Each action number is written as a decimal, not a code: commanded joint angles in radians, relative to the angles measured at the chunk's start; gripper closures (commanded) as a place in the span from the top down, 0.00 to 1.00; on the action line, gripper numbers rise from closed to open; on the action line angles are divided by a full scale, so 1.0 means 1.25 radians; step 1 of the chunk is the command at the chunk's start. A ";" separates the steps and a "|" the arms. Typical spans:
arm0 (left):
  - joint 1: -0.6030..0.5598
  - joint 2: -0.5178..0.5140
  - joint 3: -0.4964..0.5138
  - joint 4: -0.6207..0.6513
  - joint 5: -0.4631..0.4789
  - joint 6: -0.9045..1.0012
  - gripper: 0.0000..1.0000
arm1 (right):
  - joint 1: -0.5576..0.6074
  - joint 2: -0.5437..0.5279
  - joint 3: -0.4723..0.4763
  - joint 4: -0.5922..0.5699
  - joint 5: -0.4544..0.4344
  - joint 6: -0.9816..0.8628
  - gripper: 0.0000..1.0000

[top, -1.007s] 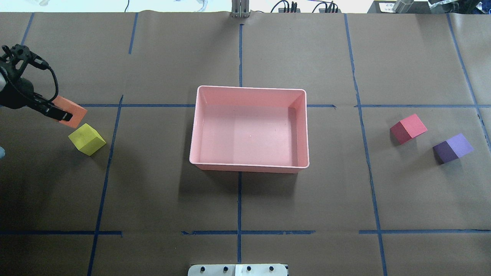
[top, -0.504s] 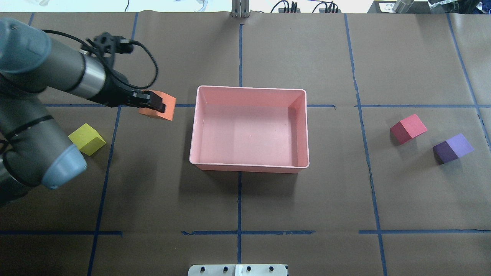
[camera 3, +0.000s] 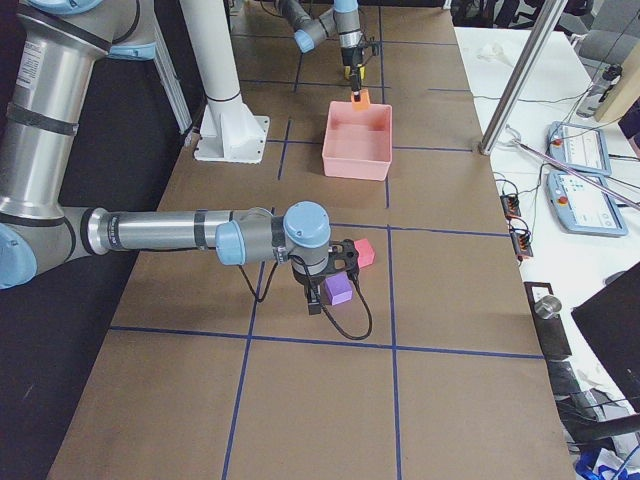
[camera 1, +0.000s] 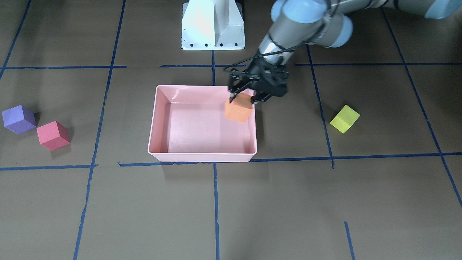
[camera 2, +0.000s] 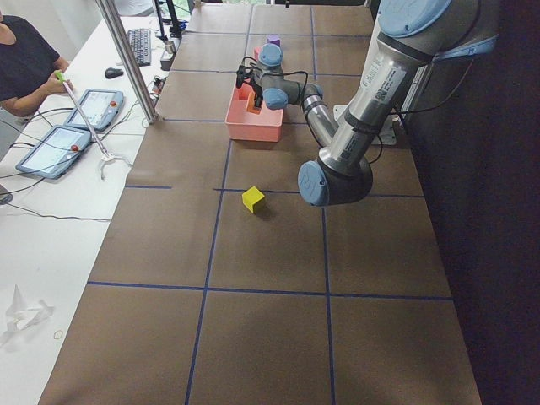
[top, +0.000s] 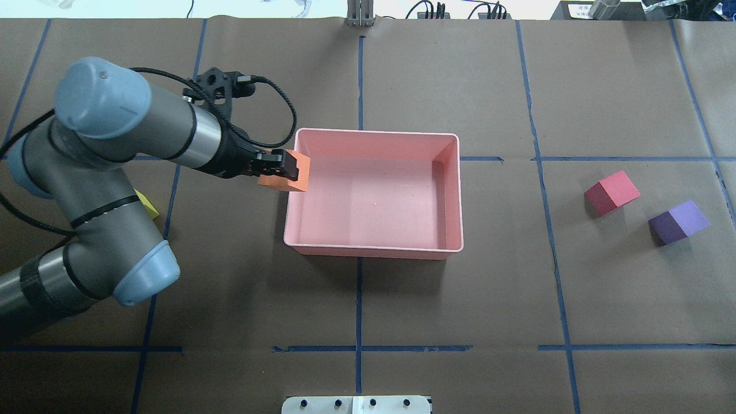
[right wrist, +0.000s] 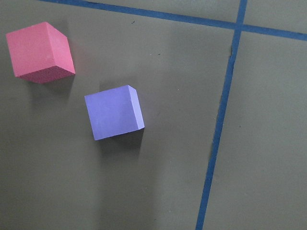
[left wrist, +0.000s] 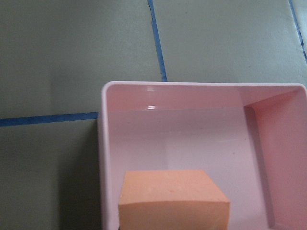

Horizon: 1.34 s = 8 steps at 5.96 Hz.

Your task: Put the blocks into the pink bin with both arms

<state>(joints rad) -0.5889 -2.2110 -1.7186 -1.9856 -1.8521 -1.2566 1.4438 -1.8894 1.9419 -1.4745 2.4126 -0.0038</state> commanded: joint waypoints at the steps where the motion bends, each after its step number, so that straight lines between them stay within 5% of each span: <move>1: 0.023 -0.016 0.020 -0.002 0.060 -0.001 0.78 | -0.030 0.024 0.000 0.000 0.022 0.003 1.00; 2: 0.022 -0.007 0.013 -0.002 0.082 0.005 1.00 | -0.038 0.050 -0.001 0.000 0.022 0.021 1.00; 4: 0.015 0.019 -0.042 0.002 0.081 0.008 1.00 | -0.162 0.153 -0.016 0.005 -0.010 0.165 1.00; 6: -0.013 0.060 -0.098 0.003 0.072 0.009 1.00 | -0.261 0.158 -0.117 0.096 -0.137 0.163 1.00; 8: -0.015 0.062 -0.101 0.003 0.075 0.008 1.00 | -0.271 0.166 -0.191 0.173 -0.136 0.198 1.00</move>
<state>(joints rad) -0.6054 -2.1360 -1.8403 -1.9819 -1.7597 -1.2462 1.1135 -1.6880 1.7358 -1.2910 2.2472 0.2182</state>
